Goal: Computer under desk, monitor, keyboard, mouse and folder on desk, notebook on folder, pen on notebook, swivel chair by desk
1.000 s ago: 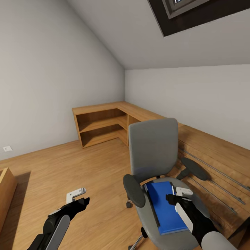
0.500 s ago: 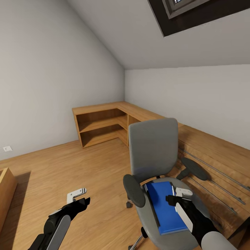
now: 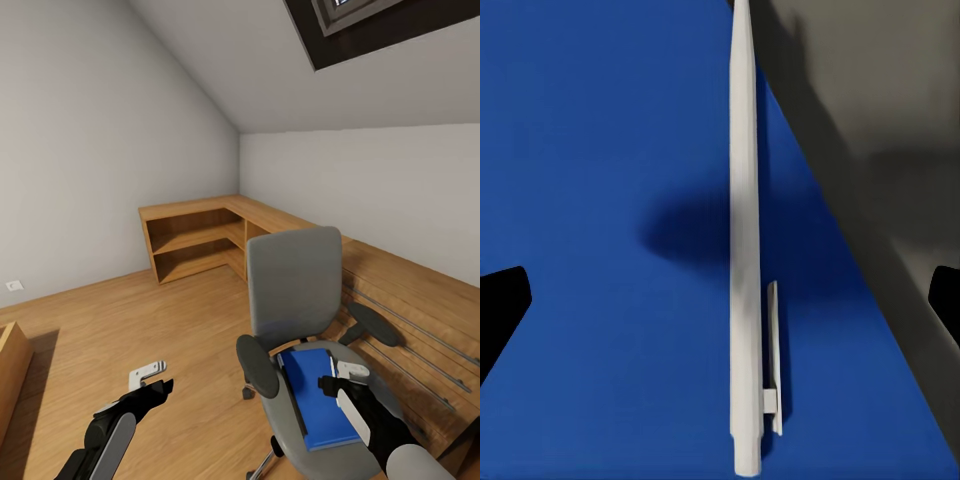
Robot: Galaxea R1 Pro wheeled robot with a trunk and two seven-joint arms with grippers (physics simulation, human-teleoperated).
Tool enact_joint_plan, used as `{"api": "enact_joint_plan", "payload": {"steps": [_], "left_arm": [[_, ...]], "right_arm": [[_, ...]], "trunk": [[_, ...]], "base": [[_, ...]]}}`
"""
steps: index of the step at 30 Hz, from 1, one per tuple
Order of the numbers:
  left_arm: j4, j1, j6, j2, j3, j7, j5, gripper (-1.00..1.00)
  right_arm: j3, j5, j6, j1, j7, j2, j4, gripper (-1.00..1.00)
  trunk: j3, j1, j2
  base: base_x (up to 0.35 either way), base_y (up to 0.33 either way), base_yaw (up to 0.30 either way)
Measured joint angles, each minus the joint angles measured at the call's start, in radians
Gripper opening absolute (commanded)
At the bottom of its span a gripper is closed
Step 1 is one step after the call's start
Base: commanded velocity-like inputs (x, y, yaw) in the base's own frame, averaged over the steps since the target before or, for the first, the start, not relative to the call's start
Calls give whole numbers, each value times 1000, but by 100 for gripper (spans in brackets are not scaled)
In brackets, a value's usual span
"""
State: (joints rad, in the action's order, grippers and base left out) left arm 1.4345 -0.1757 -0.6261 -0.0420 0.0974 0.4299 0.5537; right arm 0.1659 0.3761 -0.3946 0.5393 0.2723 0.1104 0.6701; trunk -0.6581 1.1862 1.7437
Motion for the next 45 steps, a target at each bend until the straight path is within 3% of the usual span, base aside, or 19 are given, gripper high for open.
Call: {"api": "enact_joint_plan", "payload": {"steps": [20, 26, 36, 41, 45], "left_arm": [[0, 0, 0, 0, 0, 0, -1, 100], [0, 0, 0, 0, 0, 0, -1, 100], [0, 0, 0, 0, 0, 0, -1, 100], [0, 0, 0, 0, 0, 0, -1, 100], [0, 0, 0, 0, 0, 0, 0, 100]], "right_arm": [[0, 0, -15, 0, -1, 1, 0, 100], [0, 0, -19, 0, -1, 1, 0, 100], [0, 0, -19, 0, -1, 2, 0, 100], [0, 0, -19, 0, -1, 2, 0, 100], [0, 0, -19, 0, -1, 2, 0, 100]], "trunk": [[0, 0, 0], [-19, 23, 42], [-19, 23, 42], [-34, 42, 77], [-34, 42, 77]], "base": [[0, 0, 0], [0, 0, 0], [0, 0, 0], [0, 0, 0], [0, 0, 0]]}}
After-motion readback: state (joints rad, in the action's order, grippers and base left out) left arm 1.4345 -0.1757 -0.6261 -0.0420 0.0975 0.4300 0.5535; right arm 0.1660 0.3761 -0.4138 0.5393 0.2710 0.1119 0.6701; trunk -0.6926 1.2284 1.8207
